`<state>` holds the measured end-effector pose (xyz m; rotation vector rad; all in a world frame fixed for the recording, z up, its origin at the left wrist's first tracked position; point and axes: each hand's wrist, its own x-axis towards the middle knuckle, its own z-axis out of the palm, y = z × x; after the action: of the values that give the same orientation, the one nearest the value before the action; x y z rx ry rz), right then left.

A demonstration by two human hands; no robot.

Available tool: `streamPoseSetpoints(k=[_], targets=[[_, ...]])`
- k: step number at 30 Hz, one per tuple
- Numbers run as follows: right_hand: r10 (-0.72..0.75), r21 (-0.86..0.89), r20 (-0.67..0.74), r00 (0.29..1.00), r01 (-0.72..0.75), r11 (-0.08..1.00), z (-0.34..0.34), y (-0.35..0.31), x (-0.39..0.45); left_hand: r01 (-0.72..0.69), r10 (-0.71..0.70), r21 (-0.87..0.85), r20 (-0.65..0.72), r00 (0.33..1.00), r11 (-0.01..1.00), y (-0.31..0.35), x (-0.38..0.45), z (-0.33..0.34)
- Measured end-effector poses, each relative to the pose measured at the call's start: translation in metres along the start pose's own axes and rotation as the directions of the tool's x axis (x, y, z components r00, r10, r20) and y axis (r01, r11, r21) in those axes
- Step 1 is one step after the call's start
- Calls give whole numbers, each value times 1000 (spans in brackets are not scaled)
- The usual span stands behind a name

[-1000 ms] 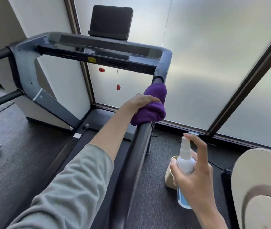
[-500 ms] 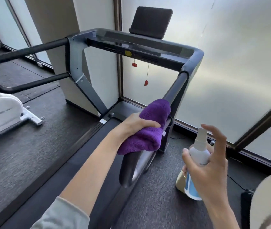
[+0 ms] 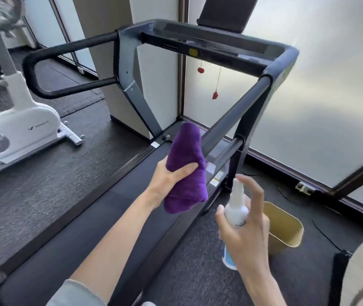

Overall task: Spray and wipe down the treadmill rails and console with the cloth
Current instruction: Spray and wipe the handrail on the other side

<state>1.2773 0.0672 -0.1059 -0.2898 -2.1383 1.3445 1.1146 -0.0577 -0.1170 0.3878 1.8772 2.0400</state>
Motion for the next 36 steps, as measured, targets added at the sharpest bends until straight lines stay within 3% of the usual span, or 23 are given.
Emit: streamPoseSetpoints(k=[5,11,23,27,32,36], targets=[[24,-56,20,1000,-23,998,21,19,-29,34,-34,-2,-46,998,999,-41,-32,-40],[12,-134,2,1000,-12,991,43,24,-19,0,-20,-152,-133,991,988,-50,-49,-71],[-52,-103,-85,995,43,994,50,23,-17,4,-20,-189,-82,996,982,-43,-39,-60],[-68,-60,-101,993,62,996,47,21,-15,-73,69,-97,-47,997,993,-25,-15,-18],[-26,-75,-144,989,15,997,44,26,-15,-210,221,88,-135,966,974,-37,-11,7],[-29,-83,-182,983,14,996,42,25,-15,-78,83,81,-67,994,994,-71,-22,-12]])
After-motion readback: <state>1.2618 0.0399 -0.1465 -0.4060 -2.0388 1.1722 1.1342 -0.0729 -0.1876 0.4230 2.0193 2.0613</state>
